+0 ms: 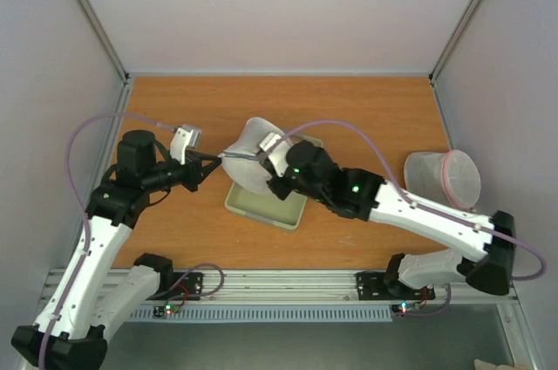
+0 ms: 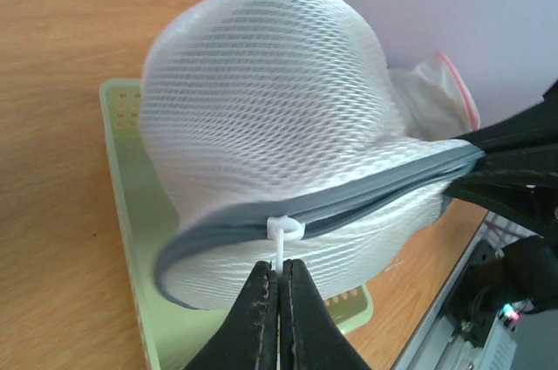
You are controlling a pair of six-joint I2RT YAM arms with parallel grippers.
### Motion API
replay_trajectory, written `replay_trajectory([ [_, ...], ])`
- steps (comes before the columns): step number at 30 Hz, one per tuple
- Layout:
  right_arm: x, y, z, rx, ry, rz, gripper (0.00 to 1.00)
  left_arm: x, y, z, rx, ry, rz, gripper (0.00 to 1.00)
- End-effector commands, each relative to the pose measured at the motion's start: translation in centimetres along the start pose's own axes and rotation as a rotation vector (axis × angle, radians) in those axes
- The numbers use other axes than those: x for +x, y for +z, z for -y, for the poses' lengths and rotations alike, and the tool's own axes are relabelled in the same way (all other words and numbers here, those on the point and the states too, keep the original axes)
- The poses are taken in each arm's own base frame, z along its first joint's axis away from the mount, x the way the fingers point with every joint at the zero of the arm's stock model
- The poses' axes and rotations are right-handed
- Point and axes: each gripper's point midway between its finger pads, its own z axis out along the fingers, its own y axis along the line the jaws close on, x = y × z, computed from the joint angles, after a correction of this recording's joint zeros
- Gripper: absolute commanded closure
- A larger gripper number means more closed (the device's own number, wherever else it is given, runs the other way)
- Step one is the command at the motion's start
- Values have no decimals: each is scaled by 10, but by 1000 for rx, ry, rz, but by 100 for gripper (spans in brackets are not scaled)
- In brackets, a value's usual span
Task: Unzip the laundry bag and remove the bra
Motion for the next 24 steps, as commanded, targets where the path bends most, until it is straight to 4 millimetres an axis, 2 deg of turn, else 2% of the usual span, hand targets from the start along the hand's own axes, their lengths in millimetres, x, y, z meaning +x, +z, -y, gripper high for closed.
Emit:
replay_trajectory([
  [1,-23,-34,20,-2,-58,177,99,-26,-13,1,-11,-62,104,99],
  [6,-32,-62,54,-10,-1,298,99,-16,-11,0,30,-100,97,99],
  [10,-35,-80,50,-119,8,415,99,-14,-10,8,93,-112,105,99],
  [12,-31,-75,40,-178,5,424,99,-14,-11,13,121,-98,107,99],
  [17,-15,-38,20,-298,23,304,99,-18,-13,17,131,-65,112,99],
  [18,-14,-35,20,-287,21,299,91,-20,-14,18,130,-58,115,99],
  [21,-13,-33,27,-243,-2,297,58,-26,-16,18,121,-27,123,99],
  [24,-9,-29,27,-231,-25,255,35,-28,-14,21,137,-12,129,99],
])
